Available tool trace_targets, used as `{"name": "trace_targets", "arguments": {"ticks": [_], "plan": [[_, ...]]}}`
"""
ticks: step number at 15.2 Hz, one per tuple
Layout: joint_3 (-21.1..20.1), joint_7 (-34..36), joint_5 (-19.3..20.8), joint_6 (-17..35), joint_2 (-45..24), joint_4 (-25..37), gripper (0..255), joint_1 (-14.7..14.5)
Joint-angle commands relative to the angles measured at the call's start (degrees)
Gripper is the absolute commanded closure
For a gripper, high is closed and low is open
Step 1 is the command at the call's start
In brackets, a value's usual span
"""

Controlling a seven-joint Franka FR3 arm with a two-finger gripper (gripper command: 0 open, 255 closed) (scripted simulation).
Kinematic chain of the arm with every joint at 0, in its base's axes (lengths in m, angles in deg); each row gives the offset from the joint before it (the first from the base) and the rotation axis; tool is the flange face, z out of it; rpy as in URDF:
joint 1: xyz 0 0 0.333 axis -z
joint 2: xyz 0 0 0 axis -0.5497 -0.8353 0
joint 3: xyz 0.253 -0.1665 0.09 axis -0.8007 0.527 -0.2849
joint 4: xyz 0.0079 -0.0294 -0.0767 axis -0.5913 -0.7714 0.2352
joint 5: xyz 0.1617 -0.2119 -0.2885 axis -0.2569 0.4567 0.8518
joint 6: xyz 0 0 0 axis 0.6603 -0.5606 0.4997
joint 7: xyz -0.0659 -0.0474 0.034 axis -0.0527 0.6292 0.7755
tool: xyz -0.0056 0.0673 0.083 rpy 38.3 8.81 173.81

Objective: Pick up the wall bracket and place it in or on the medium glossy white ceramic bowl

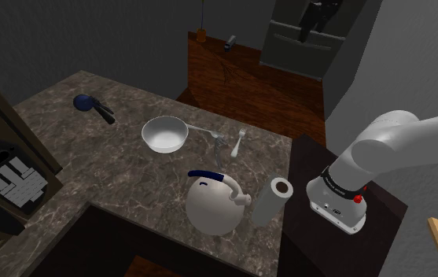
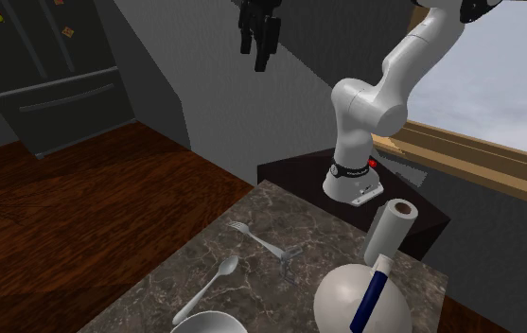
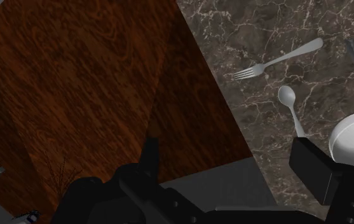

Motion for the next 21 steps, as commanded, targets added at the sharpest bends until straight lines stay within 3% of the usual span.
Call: {"name": "trace_targets", "arguments": {"ticks": [1,11,21], "plan": [[0.0,0.0,0.0,0.0,0.0,0.0,0,0.0],[-6.7,8.0,-6.1,11.3,-3.6,-11.2,0,-3.7],[-14.3,15.9,-11.9,24.8,-14.0,-17.0,0,-7.6]]}}
